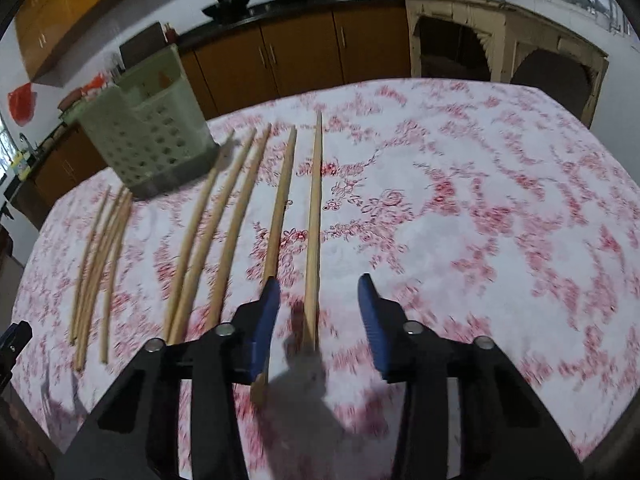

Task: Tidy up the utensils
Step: 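Close the left tool on one wooden chopstick while the right tool grasps another, then lift the chopsticks upright and carry both tools over the green utensil holder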

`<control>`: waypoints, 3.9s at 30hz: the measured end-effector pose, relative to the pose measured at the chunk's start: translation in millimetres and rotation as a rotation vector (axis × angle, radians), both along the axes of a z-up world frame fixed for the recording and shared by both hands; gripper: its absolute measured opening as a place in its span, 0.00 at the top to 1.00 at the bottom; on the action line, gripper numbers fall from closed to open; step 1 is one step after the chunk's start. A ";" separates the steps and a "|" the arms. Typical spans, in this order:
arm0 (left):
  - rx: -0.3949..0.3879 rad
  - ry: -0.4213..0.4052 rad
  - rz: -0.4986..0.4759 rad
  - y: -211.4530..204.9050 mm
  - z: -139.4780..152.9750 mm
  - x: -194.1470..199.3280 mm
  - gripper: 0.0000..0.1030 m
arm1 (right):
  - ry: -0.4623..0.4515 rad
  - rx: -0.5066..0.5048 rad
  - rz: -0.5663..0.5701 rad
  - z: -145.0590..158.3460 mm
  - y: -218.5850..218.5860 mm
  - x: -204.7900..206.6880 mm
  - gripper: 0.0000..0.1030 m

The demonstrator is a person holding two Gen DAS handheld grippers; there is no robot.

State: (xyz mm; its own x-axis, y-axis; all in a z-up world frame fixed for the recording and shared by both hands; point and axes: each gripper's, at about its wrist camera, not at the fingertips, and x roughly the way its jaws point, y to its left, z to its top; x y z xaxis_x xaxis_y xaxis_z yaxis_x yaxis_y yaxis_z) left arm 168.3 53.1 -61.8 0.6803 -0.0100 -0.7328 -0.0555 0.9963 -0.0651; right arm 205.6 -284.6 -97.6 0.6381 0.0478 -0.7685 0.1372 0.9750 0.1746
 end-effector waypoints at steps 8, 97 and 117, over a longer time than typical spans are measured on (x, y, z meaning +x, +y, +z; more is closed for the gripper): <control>-0.020 0.073 -0.047 -8.1 -14.5 41.3 0.47 | 0.012 -0.054 -0.024 -4.6 -8.4 13.1 0.92; 0.023 -0.341 -0.118 19.5 182.0 69.1 0.92 | -0.518 0.006 -0.036 210.5 -38.4 10.9 0.93; -0.007 -0.348 -0.348 -61.8 275.1 89.1 0.92 | -0.648 0.076 0.135 262.7 30.9 57.7 0.93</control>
State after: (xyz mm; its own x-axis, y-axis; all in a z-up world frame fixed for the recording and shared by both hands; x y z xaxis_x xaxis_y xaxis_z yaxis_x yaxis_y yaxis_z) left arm 257.4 -8.7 213.4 0.8401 -0.2846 -0.4618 0.3072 0.9513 -0.0276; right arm 263.3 -253.7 165.1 0.9544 0.1989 -0.2224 -0.1415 0.9579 0.2497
